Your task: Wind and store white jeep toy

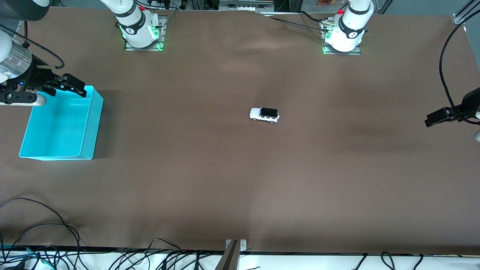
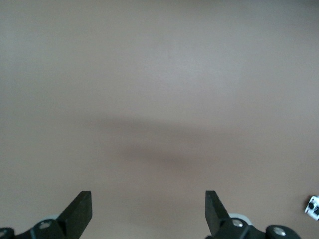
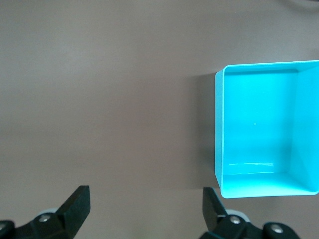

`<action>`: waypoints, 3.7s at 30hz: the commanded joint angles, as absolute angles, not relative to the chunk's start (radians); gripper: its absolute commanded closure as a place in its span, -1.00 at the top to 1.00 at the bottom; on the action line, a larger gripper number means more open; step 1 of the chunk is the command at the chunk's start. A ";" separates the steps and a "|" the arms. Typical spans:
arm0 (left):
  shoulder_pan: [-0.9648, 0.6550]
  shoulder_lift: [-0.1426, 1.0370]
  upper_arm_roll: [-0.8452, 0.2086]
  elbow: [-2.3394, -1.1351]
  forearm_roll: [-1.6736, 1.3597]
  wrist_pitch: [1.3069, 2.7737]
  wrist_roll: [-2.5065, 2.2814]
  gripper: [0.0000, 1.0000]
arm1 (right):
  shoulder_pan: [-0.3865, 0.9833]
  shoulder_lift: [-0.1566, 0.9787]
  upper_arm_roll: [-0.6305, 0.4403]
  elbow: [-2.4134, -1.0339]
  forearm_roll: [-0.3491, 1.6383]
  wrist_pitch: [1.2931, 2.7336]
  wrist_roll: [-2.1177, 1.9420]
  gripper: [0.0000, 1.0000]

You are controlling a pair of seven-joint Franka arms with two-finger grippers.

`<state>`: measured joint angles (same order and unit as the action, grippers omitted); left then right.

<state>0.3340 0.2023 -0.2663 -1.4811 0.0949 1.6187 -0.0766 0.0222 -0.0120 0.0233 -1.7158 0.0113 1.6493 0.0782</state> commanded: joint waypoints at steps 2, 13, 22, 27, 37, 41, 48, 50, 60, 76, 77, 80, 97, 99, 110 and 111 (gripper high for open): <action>0.344 0.172 -0.288 -1.459 0.063 1.571 0.011 1.00 | 0.025 -0.005 0.023 -1.697 0.009 1.646 0.069 1.00; 0.344 0.132 -0.308 -1.480 0.035 1.533 0.014 1.00 | 0.026 -0.006 0.023 -1.697 0.009 1.646 0.069 1.00; 0.344 0.126 -0.310 -1.483 0.035 1.529 0.014 1.00 | 0.029 -0.006 0.023 -1.697 0.009 1.646 0.069 1.00; 0.344 0.123 -0.311 -1.485 0.035 1.526 0.014 1.00 | 0.029 -0.006 0.023 -1.697 0.008 1.646 0.069 1.00; 0.344 0.098 -0.311 -1.517 0.034 1.526 0.014 1.00 | 0.029 -0.006 0.021 -1.695 0.009 1.646 0.069 1.00; 0.345 0.098 -0.311 -1.517 0.020 1.526 0.014 1.00 | 0.029 -0.005 0.023 -1.695 0.009 1.646 0.072 1.00; 0.348 0.097 -0.311 -1.517 0.012 1.525 0.014 1.00 | 0.031 -0.006 0.023 -1.695 0.008 1.646 0.091 1.00; 0.348 0.097 -0.311 -1.519 0.012 1.525 0.014 1.00 | 0.031 -0.006 0.025 -1.697 0.008 1.646 0.090 1.00; 0.348 0.097 -0.311 -1.520 0.012 1.525 0.014 1.00 | 0.028 -0.006 0.037 -1.695 0.012 1.641 0.091 1.00; 0.348 0.097 -0.311 -1.523 0.012 1.525 0.012 1.00 | 0.028 -0.006 0.035 -1.695 0.017 1.644 0.094 1.00; 0.348 0.097 -0.310 -1.523 0.012 1.525 0.012 1.00 | 0.028 -0.006 0.035 -1.695 0.017 1.644 0.094 1.00; 0.348 0.097 -0.311 -1.523 0.012 1.525 0.012 1.00 | 0.028 -0.006 0.034 -1.695 0.017 1.644 0.094 1.00; 0.348 0.095 -0.311 -1.523 0.012 1.516 0.012 1.00 | 0.031 0.018 0.078 -1.735 0.043 1.736 0.181 1.00; 0.348 0.097 -0.311 -1.523 0.012 1.517 0.012 1.00 | 0.031 0.018 0.092 -1.752 0.043 1.762 0.222 1.00; 0.348 0.097 -0.311 -1.523 0.012 1.517 0.012 1.00 | 0.031 0.032 0.149 -1.838 0.048 1.913 0.535 1.00; 0.348 0.097 -0.311 -1.523 0.012 1.517 0.012 1.00 | 0.031 0.041 0.152 -1.839 0.054 1.922 0.572 1.00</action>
